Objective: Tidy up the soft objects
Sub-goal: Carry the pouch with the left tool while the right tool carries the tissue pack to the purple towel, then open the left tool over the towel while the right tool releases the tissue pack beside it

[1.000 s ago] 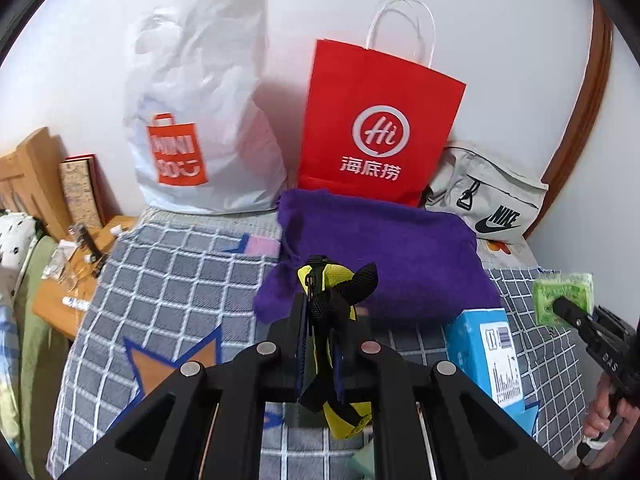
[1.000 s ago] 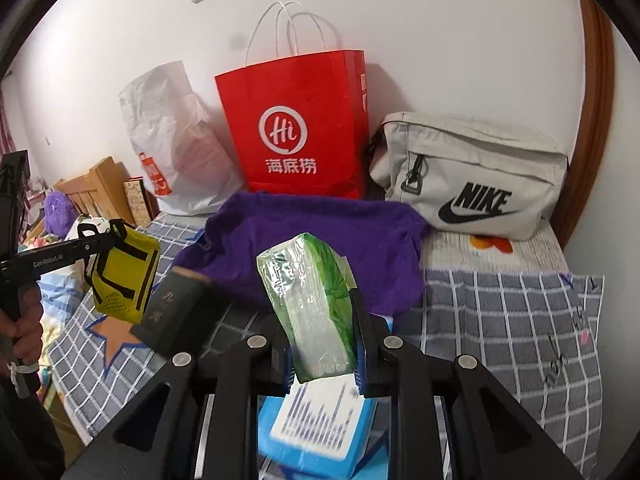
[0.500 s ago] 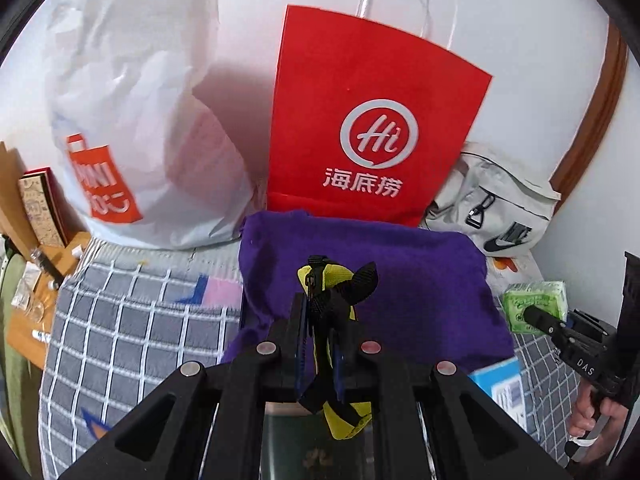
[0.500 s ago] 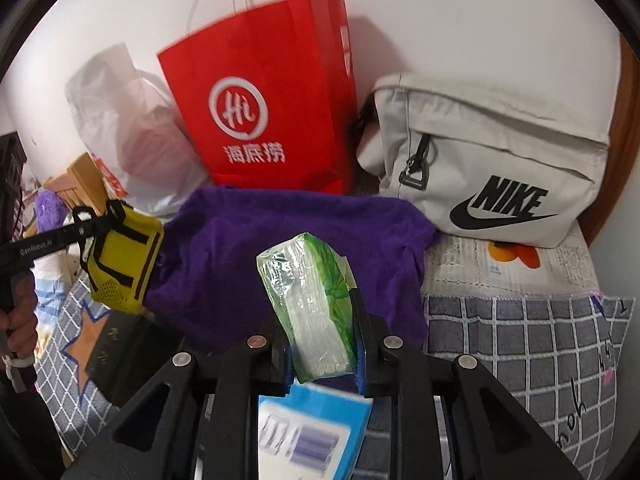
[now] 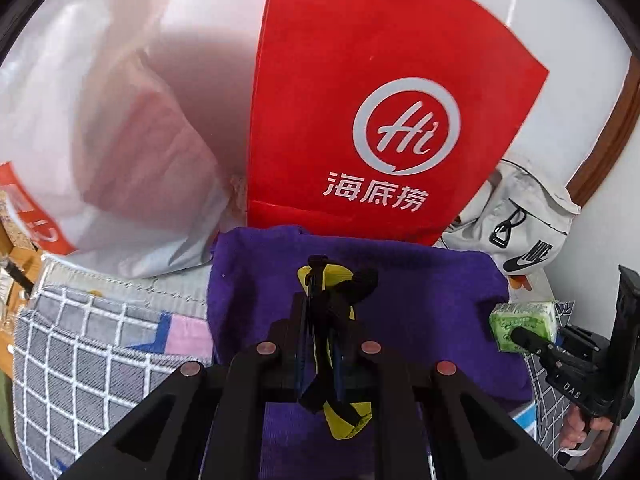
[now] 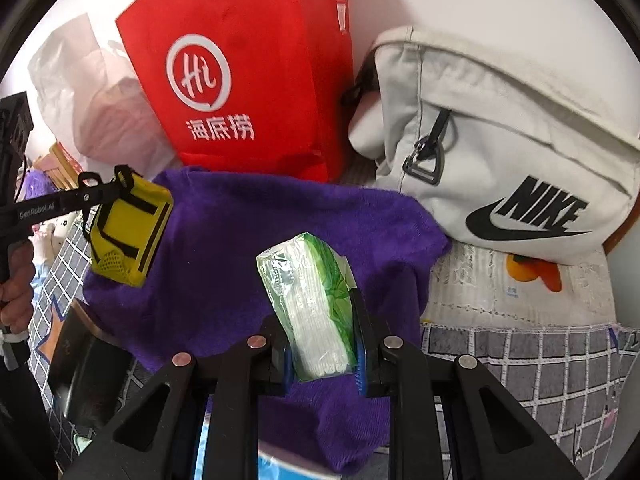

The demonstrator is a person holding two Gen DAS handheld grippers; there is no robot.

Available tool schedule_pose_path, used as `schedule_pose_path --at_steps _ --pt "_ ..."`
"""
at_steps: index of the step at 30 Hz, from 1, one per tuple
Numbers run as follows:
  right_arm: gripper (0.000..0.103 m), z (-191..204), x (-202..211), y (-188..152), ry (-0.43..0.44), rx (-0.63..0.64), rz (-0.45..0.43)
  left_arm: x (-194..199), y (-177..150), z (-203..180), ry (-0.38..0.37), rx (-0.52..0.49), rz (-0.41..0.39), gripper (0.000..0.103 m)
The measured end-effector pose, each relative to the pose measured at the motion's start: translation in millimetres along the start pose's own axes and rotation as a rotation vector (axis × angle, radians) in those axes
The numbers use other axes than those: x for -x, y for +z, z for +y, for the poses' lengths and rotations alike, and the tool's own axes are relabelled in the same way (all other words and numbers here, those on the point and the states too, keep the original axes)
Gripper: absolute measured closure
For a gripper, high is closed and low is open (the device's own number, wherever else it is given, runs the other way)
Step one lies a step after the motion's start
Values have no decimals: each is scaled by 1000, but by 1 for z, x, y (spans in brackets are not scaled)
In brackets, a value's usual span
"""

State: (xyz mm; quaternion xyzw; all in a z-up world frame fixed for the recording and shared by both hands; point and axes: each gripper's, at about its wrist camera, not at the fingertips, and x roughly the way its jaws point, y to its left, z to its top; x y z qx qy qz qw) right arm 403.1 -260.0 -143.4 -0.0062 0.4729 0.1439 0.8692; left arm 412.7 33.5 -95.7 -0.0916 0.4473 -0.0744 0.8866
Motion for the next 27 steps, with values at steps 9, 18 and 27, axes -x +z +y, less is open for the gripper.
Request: schedule_pose_path --at_steps 9,18,27 --pt "80 -11 -37 0 23 -20 68 -34 10 6 -16 0 37 92" --pt "78 -12 -40 -1 20 -13 67 -57 8 14 -9 12 78 92" --pt "37 -2 -24 -2 3 21 17 -55 9 15 61 -5 94 63"
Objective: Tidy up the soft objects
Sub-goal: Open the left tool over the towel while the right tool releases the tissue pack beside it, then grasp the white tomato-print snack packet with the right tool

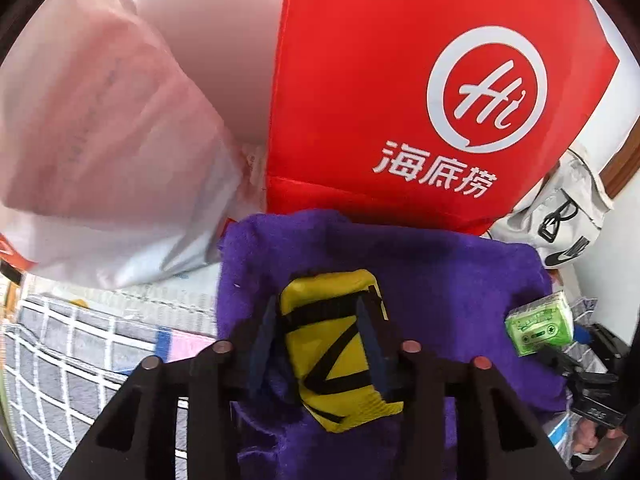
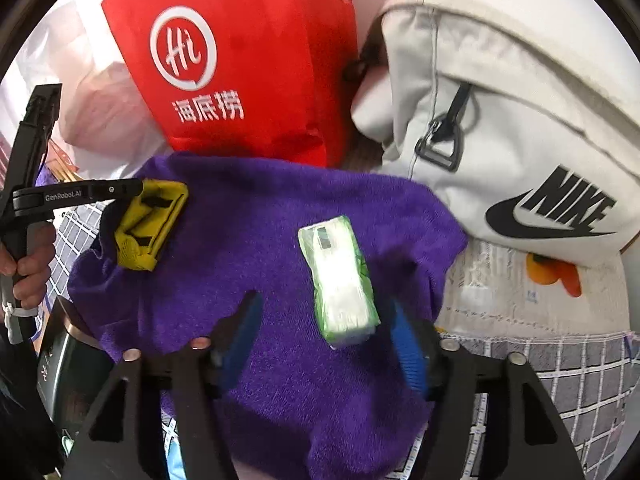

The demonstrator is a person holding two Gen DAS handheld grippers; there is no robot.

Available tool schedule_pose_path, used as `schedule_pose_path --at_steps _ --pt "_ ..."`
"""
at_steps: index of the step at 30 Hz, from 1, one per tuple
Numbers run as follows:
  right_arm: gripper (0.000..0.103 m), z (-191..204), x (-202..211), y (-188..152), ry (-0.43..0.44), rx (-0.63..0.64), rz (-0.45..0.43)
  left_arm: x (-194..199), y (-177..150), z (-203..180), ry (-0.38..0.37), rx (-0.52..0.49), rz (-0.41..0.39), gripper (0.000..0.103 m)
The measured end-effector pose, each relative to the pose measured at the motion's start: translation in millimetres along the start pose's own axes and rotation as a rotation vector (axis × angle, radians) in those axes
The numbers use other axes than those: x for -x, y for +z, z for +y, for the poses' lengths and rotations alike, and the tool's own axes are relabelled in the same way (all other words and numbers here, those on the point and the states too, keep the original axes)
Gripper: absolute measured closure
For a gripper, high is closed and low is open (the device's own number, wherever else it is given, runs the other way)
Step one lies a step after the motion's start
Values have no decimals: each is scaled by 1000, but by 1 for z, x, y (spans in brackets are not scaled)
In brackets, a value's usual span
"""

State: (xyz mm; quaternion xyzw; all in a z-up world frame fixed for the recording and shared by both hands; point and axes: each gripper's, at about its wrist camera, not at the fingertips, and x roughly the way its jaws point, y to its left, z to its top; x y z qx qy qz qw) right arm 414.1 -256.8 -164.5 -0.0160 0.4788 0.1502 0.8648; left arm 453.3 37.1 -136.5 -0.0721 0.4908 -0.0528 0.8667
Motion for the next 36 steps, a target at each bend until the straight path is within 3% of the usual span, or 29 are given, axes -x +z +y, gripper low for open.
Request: schedule_pose_path --at_steps 6,13,21,27,31,36 --pt "21 0 25 -2 -42 -26 -19 25 -3 5 26 0 -22 55" --pt "16 14 67 -16 -138 -45 -16 78 -26 -3 46 -57 -111 55" --pt "16 49 117 -66 -59 -31 -99 136 -71 -4 15 -37 -124 55" --pt "16 83 139 -103 -11 -21 -87 169 -117 -5 -4 -43 -124 55" --pt "16 103 143 -123 36 -16 -79 182 -149 -2 0 -33 -121 55" --pt "16 141 133 -133 56 89 -61 183 -183 12 9 -3 -95 53"
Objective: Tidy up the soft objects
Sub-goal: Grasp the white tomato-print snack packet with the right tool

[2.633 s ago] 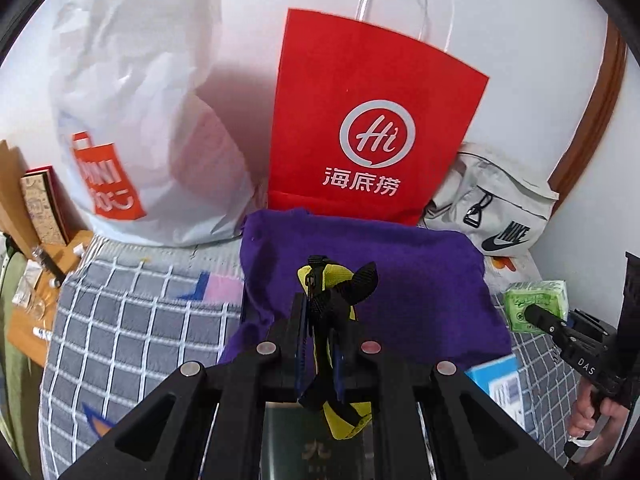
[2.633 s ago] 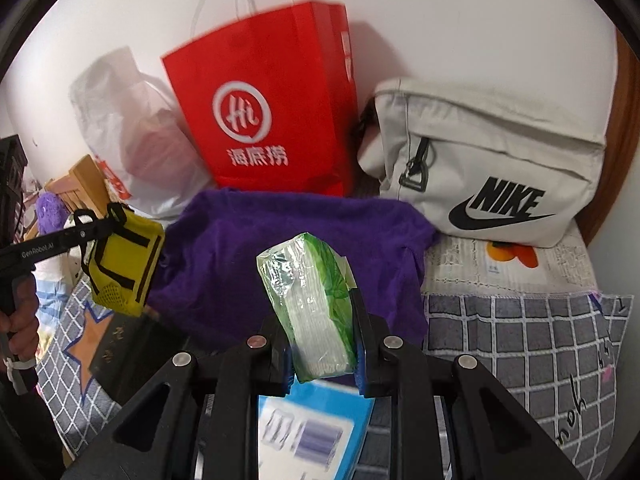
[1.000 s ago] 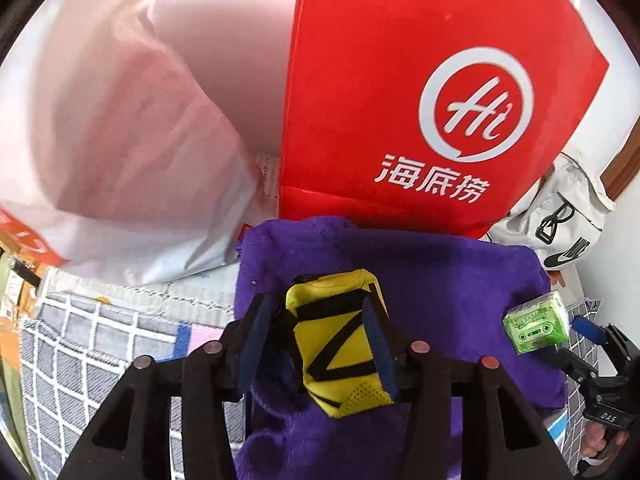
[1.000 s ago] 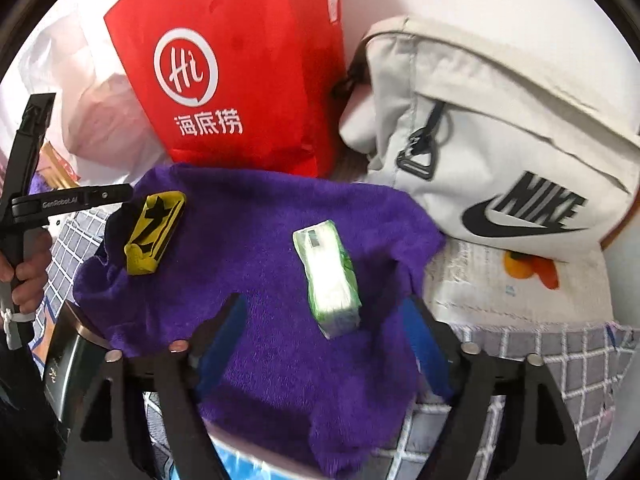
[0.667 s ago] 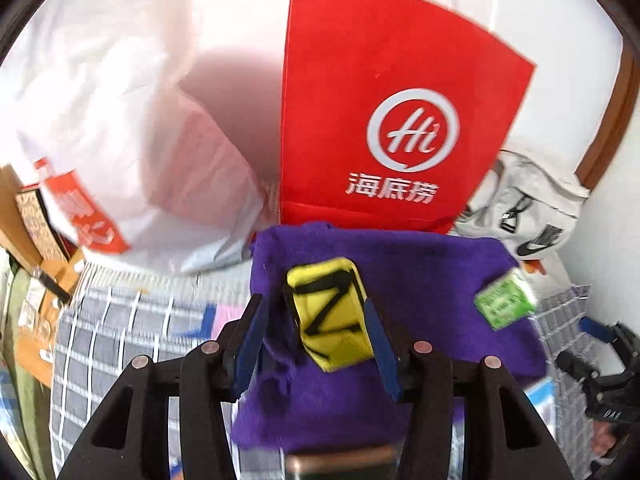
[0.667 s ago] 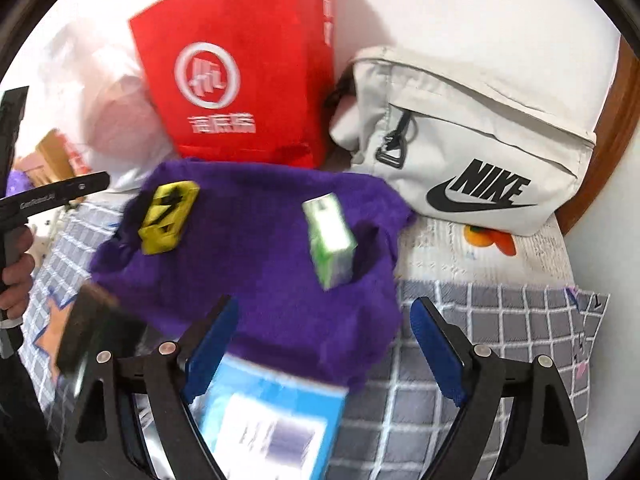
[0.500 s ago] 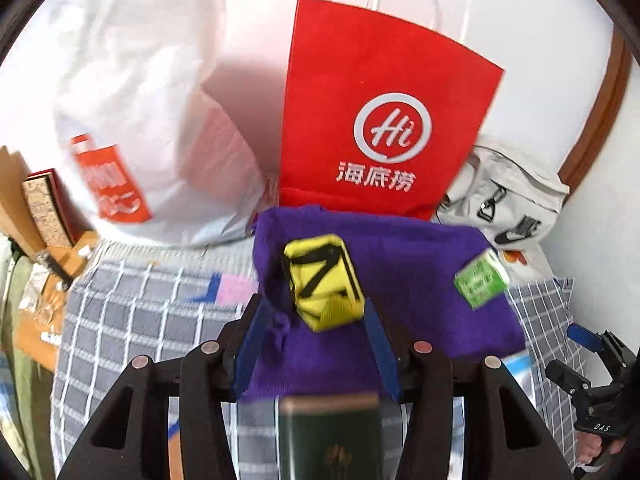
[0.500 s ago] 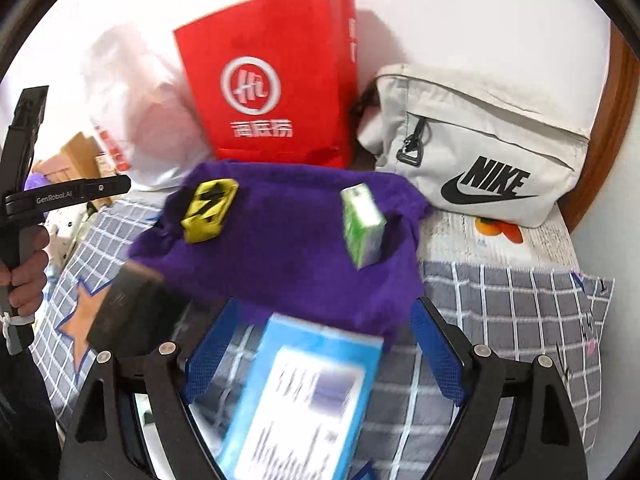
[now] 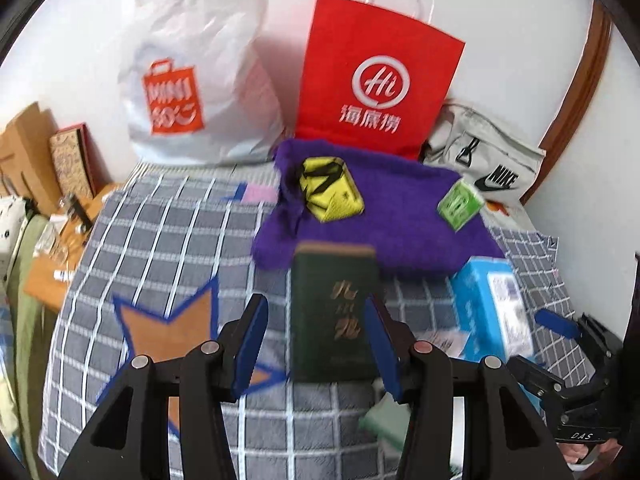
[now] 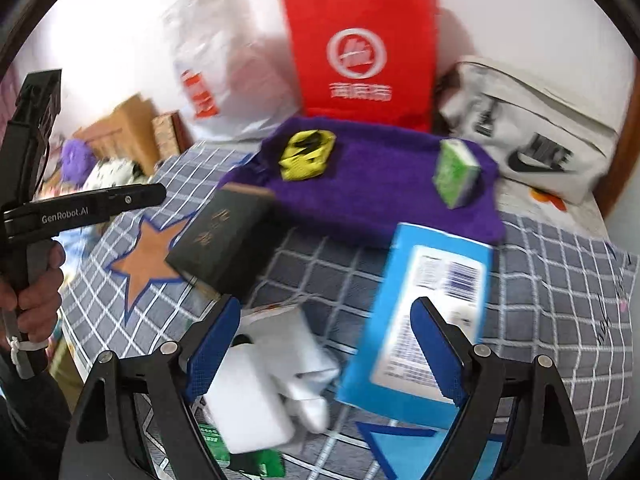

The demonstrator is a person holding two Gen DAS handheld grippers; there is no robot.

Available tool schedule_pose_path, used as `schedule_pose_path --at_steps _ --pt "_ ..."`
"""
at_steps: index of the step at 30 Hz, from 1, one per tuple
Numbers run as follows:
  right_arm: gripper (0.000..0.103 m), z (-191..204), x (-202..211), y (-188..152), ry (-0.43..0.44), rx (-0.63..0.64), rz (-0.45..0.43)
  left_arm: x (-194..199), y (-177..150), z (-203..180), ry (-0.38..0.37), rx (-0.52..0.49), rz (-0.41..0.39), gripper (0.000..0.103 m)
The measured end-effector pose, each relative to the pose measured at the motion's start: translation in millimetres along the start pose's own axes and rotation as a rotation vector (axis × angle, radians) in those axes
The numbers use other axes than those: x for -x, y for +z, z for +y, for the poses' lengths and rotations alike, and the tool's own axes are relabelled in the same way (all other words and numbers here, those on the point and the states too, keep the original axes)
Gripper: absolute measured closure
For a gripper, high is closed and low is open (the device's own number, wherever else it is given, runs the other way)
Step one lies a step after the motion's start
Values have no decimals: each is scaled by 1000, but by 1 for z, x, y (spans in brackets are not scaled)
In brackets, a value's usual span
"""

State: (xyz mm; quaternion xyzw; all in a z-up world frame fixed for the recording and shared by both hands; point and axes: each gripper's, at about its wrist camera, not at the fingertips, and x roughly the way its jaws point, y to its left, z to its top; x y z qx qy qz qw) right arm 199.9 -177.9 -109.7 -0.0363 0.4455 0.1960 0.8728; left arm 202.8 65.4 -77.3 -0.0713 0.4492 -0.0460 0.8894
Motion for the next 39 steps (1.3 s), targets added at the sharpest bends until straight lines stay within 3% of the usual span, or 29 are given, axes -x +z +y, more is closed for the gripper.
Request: schedule_pose_path --at_steps 2,8,15,19,23,28,34,35,39 --pt "16 13 -9 3 6 44 12 -5 -13 7 -7 8 18 46" --pt "16 30 -51 18 -1 119 79 -20 -37 29 -15 49 59 46" --pt "16 23 -95 14 0 127 226 -32 -44 52 -41 93 77 46" --pt "17 24 -101 6 21 160 249 -34 -44 57 -61 95 79 45" --pt "29 27 -98 4 66 174 251 -33 -44 55 -62 83 74 45" --pt "30 33 -105 3 41 204 265 -31 -48 53 -66 76 80 45" --pt "49 39 -107 5 37 244 269 -26 -50 55 -64 76 77 45" --pt "59 39 -108 6 43 245 267 -25 -50 55 -63 76 76 45" --pt "61 38 -107 6 56 233 275 -23 -52 55 -61 75 77 45"
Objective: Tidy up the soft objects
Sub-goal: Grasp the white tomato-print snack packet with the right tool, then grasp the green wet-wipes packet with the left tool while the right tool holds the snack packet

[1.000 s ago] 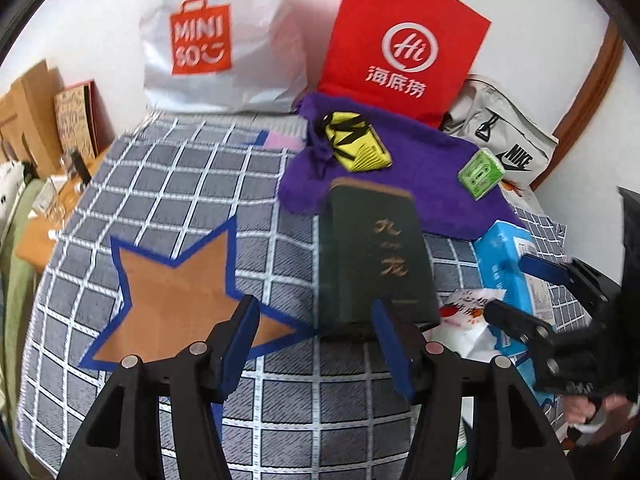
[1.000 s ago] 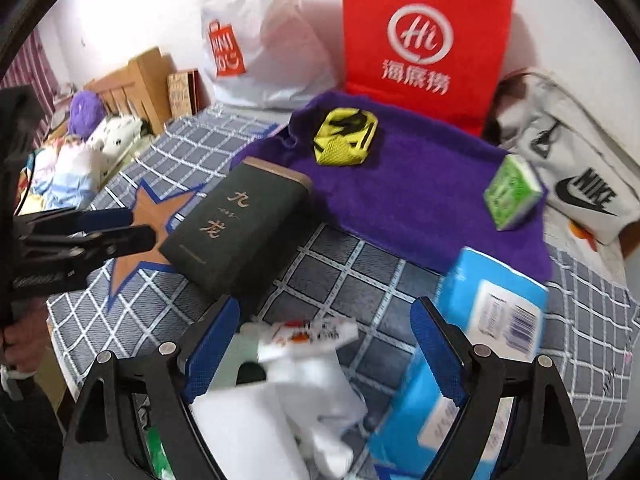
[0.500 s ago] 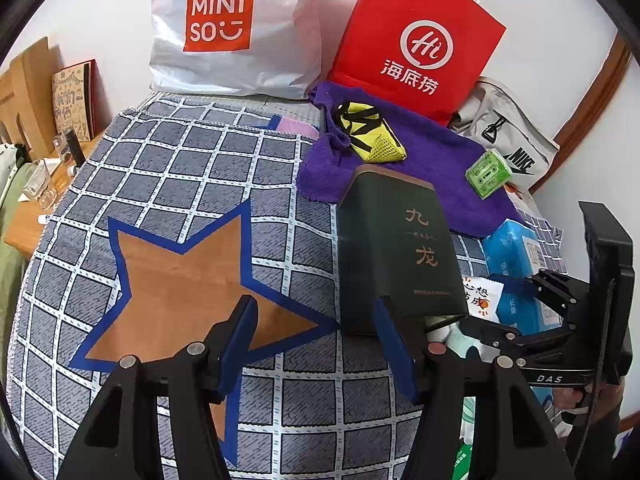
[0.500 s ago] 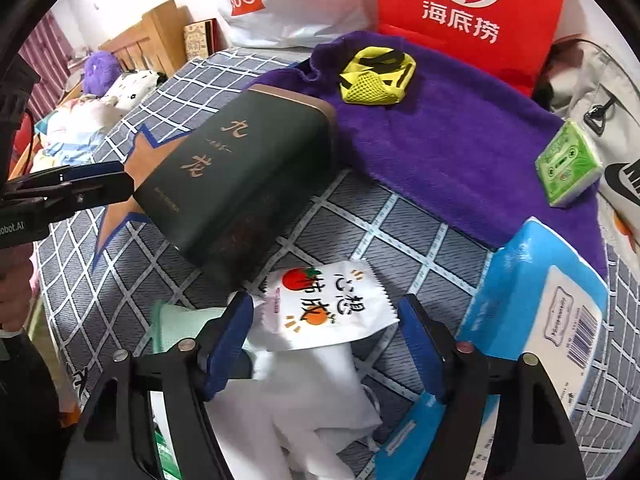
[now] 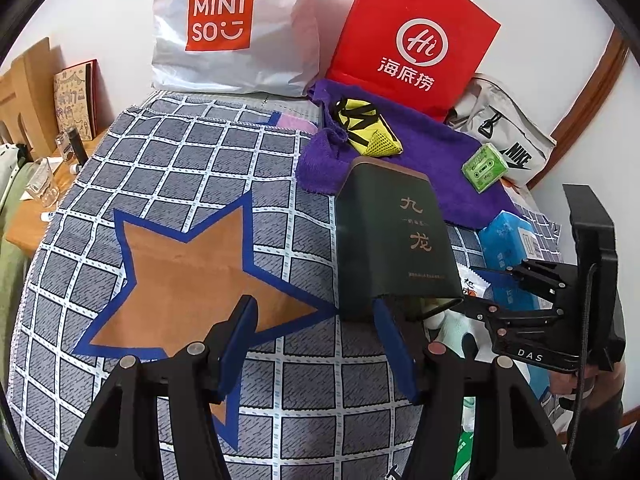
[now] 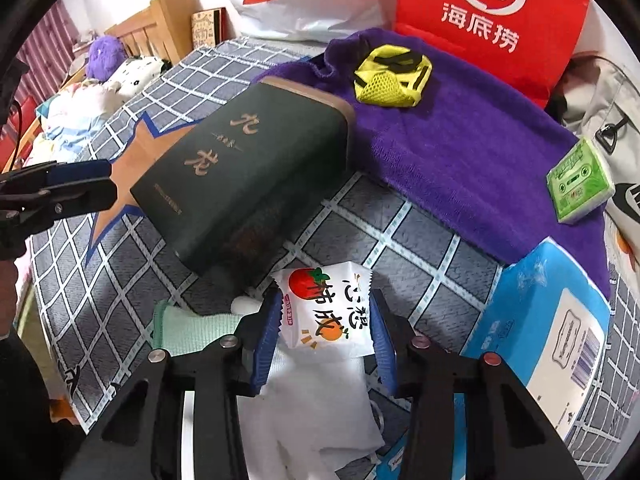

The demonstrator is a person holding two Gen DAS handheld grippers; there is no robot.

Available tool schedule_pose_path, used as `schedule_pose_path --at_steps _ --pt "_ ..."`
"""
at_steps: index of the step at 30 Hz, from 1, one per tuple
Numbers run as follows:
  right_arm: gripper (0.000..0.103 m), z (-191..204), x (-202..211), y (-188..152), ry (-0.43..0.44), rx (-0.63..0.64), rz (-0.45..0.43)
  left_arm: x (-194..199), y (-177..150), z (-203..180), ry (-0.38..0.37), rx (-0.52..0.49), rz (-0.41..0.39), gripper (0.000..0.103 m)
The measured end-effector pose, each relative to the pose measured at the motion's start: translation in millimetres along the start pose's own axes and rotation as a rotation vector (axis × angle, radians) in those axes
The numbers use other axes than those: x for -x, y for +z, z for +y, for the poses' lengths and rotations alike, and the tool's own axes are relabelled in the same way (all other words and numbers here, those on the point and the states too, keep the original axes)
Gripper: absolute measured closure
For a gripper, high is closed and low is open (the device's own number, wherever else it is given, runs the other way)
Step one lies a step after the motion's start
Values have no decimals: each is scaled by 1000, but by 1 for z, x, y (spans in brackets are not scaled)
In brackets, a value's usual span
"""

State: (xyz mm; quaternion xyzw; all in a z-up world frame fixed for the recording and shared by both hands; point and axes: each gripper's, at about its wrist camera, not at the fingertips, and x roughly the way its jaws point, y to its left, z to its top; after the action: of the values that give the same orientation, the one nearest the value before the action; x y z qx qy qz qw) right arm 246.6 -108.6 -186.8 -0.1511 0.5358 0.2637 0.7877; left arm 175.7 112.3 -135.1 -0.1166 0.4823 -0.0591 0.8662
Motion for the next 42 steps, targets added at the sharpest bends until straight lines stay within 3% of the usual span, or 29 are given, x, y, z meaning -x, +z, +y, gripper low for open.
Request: schedule_pose_path --at_steps 7,9,20,34,42 --pt "60 -1 -15 1 16 6 32 6 -6 -2 -1 4 -6 45" --pt "67 -1 -13 1 27 6 26 9 -8 -2 2 3 -10 45" --pt "68 -19 38 -12 26 -133 -142 18 -19 -6 7 1 -10 45" --pt "68 -17 109 -86 -21 -268 -295 24 -70 -57 2 -119 33 45" --pt "68 -11 130 -128 -38 -300 -336 13 -106 -89 -77 -221 102 45"
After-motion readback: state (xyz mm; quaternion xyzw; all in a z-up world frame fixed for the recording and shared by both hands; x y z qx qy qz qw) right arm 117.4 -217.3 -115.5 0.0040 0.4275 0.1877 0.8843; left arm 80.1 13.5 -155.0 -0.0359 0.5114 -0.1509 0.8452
